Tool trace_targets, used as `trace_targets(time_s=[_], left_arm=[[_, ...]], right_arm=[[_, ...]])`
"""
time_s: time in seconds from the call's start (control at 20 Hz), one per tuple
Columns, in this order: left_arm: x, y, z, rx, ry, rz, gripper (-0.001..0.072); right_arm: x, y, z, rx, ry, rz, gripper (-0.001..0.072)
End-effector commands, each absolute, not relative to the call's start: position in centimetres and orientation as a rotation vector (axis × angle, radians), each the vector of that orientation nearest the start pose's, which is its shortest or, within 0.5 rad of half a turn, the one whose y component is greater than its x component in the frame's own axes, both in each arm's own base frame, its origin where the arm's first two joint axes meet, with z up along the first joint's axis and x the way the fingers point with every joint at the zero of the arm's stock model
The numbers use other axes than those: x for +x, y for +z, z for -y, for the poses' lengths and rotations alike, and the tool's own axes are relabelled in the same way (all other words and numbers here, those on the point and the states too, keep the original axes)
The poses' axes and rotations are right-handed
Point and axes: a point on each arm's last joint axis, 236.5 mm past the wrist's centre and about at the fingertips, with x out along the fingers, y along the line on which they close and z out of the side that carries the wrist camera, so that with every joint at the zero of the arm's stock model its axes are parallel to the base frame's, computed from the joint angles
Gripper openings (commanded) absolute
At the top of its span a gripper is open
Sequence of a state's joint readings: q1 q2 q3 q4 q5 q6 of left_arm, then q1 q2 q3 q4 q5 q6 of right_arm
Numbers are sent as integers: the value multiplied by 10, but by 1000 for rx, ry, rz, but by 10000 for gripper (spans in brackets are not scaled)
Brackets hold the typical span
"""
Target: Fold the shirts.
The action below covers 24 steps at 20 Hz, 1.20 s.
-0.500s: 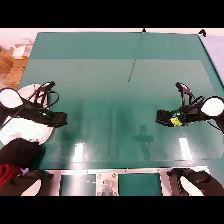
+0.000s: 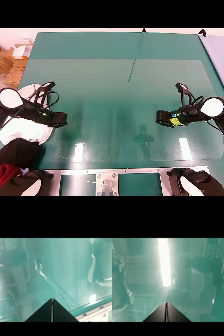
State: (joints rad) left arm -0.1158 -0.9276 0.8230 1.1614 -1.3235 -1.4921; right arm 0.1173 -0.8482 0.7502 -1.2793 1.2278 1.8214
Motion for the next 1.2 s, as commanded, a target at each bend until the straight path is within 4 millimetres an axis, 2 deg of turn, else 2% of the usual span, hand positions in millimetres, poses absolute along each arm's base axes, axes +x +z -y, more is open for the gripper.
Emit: trace_targets(time_s=[0.0, 0.4, 0.55, 0.65, 0.7, 0.75, 0.8, 0.85, 0.9, 0.95, 1.0, 1.1, 1.15], left_arm=[[243, 16, 120, -220, -405, -1413, 22], [245, 16, 120, -221, -403, -1406, 22], [270, 22, 124, -252, -391, -1301, 21], [274, 23, 125, -256, -390, -1282, 21], [281, 23, 119, -197, -398, -1245, 21], [297, 22, 101, -95, -357, -1181, 21], [320, 26, 71, 10, -252, -1104, 23], [343, 39, 41, 80, -137, -1017, 140], [366, 55, 12, 103, -27, -930, 468], [382, 64, -15, 95, 52, -884, 651], [391, 62, -37, 92, 98, -883, 685], [397, 30, -82, 104, 162, -967, 686], [397, 9, -98, 107, 177, -1025, 686]], right_arm=[[249, 6, -94, 399, 100, -1365, 13], [249, 6, -94, 399, 100, -1365, 13], [251, 7, -94, 400, 99, -1355, 13], [256, 8, -94, 404, 100, -1334, 13], [256, 8, -94, 404, 100, -1334, 13], [256, 8, -94, 405, 100, -1333, 13], [259, 9, -94, 407, 100, -1321, 13], [264, 11, -95, 412, 100, -1297, 14], [270, 12, -95, 418, 101, -1273, 13], [273, 14, -95, 421, 101, -1256, 14], [276, 14, -95, 423, 101, -1243, 14], [281, 16, -95, 426, 101, -1220, 33], [286, 18, -94, 429, 100, -1200, 118]])
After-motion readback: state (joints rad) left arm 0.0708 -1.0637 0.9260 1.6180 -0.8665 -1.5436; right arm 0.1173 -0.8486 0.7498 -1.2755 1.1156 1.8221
